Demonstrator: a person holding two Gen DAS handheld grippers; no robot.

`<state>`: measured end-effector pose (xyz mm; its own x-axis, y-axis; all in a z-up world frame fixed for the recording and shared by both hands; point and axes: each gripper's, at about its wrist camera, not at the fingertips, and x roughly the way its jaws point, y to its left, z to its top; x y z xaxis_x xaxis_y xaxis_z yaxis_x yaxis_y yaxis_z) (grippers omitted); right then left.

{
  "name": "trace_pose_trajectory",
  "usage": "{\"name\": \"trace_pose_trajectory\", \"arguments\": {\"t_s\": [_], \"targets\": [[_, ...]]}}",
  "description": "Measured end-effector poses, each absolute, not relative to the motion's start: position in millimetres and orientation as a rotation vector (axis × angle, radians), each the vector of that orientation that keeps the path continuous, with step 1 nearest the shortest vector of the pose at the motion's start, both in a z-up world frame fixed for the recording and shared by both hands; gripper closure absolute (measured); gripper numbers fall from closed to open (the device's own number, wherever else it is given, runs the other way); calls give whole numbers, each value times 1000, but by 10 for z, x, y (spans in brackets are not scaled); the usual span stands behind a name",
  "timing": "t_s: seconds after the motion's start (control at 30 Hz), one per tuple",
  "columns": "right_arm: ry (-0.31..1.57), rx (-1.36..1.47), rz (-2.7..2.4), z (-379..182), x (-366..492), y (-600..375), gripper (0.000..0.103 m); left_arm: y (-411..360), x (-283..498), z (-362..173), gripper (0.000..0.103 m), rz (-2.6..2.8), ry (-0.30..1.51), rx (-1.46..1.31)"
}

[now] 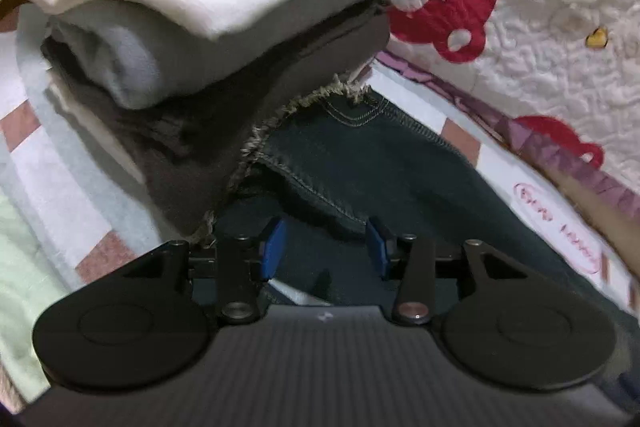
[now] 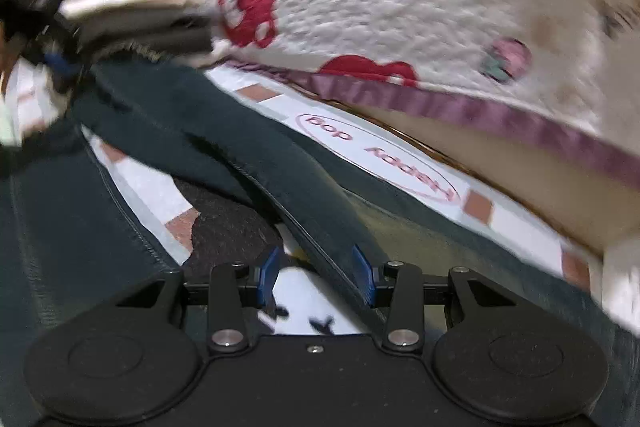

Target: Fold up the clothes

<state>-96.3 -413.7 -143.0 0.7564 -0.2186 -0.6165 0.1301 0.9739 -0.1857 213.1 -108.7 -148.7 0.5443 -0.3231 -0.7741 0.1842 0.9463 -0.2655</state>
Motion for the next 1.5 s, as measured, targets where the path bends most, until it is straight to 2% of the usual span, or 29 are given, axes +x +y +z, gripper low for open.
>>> {"name": "trace_pose_trajectory", "arguments": {"t_s": [0.1,0.17,0.23,0.27,0.33,0.43,0.47,0.5,0.53,0.57,0.67,0.77,0.8,0.83,0.87,1.1,1.13,1.27,1.4,1.5], "targets": [[704,-220,-190,-1568,-706,-4099,58,-1275,2281,-1664,57,-287,977,-142],[700,-257,-206,-1637,-588,-4128,68,-1436,2422,-1747,52,-269,995,-88],[723,-264,-229,-1702,-478,-4186,72,-1583,2545,-1817,52,-222,1005,7],[732,-264,-232,-1725,-455,-4202,73,-1594,2588,-1839,51,-204,1011,2],[733,-275,-235,-1749,-448,-4205,73,-1543,2662,-1893,41,-189,1032,-94],[735,-299,-241,-1753,-479,-4171,69,-1479,2740,-1971,37,-174,1051,-182],[737,-303,-240,-1752,-490,-4164,65,-1465,2751,-1995,39,-172,1052,-186],[740,-313,-239,-1757,-486,-4162,62,-1451,2762,-2019,49,-170,1053,-189],[746,-330,-239,-1769,-469,-4165,56,-1437,2772,-2044,86,-168,1054,-193],[754,-345,-240,-1791,-434,-4177,53,-1422,2783,-2068,102,-166,1055,-196],[776,-380,-236,-1873,-284,-4226,47,-1352,2761,-2078,101,-173,1042,-225],[779,-385,-201,-1927,-127,-4259,50,-1230,2626,-1952,101,-205,994,-271],[776,-371,-188,-1915,-92,-4273,59,-1162,2560,-1937,101,-205,986,-286],[769,-345,-175,-1878,-73,-4288,90,-1095,2494,-1923,101,-205,979,-301],[751,-302,-172,-1825,-91,-4317,93,-1027,2428,-1908,101,-205,972,-316],[542,103,-204,-1347,-621,-4529,95,-554,1969,-1803,101,-206,918,-421],[535,134,-204,-1323,-714,-4519,100,-486,1903,-1788,102,-206,911,-436],[630,126,-183,-1469,-891,-4397,102,-235,1659,-1737,102,-207,883,-492],[781,47,-158,-1746,-900,-4280,102,-297,1724,-1818,101,-218,911,-495],[797,200,-169,-1739,-939,-4397,91,-343,1772,-1879,99,-227,933,-497]]}}
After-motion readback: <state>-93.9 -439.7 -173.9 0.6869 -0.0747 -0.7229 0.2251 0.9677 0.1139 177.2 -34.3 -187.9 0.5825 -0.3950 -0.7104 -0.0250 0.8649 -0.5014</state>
